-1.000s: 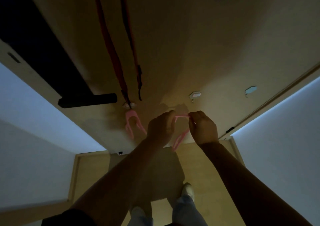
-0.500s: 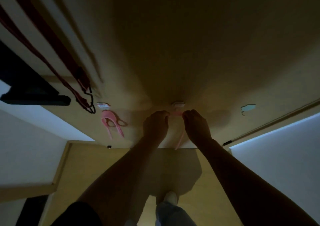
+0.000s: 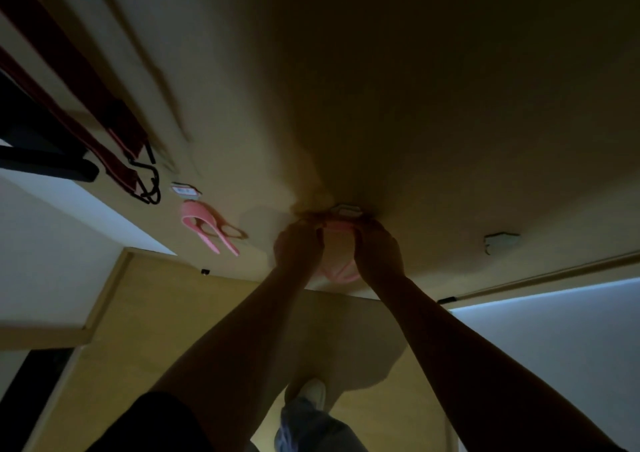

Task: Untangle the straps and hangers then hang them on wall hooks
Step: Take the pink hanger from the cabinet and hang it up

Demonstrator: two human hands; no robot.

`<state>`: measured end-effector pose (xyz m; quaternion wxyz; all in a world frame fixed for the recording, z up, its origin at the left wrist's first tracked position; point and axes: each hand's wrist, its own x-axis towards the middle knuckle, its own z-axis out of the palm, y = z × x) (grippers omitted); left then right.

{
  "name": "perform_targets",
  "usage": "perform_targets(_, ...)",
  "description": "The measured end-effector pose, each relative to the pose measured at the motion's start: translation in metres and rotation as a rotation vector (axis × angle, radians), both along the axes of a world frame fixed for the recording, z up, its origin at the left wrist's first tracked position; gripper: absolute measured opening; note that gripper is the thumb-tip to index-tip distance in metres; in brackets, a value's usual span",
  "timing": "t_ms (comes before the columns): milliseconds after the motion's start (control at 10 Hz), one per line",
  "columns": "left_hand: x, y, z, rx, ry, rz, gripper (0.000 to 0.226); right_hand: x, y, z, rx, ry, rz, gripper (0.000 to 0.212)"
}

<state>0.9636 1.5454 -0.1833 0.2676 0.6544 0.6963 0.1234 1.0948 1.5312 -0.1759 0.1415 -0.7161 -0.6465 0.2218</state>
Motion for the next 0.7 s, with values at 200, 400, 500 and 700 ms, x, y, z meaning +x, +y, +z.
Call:
perform_targets(200,0.006,-0.007,-0.017,-0.104,-0.042,-0.007,0.03,0.0,-0.003,-0.013,-0.018,-0.028,0.072,0.027)
perform_targets(400,0.003,-0.008,-0.014,-0.14,-0.093,0.02,0.033,-0.003,-0.004,-0.007,-0.075,0.032,0.054,0.033)
perform_targets(500,-0.003,-0.011,-0.007,-0.154,-0.075,0.003,0.034,-0.004,-0.01,0.0,-0.079,0.041,0.039,0.032)
perform_targets(700,-0.022,-0.022,0.004,-0.104,-0.067,0.016,0.035,-0.015,-0.022,0.011,-0.045,0.031,0.005,0.031)
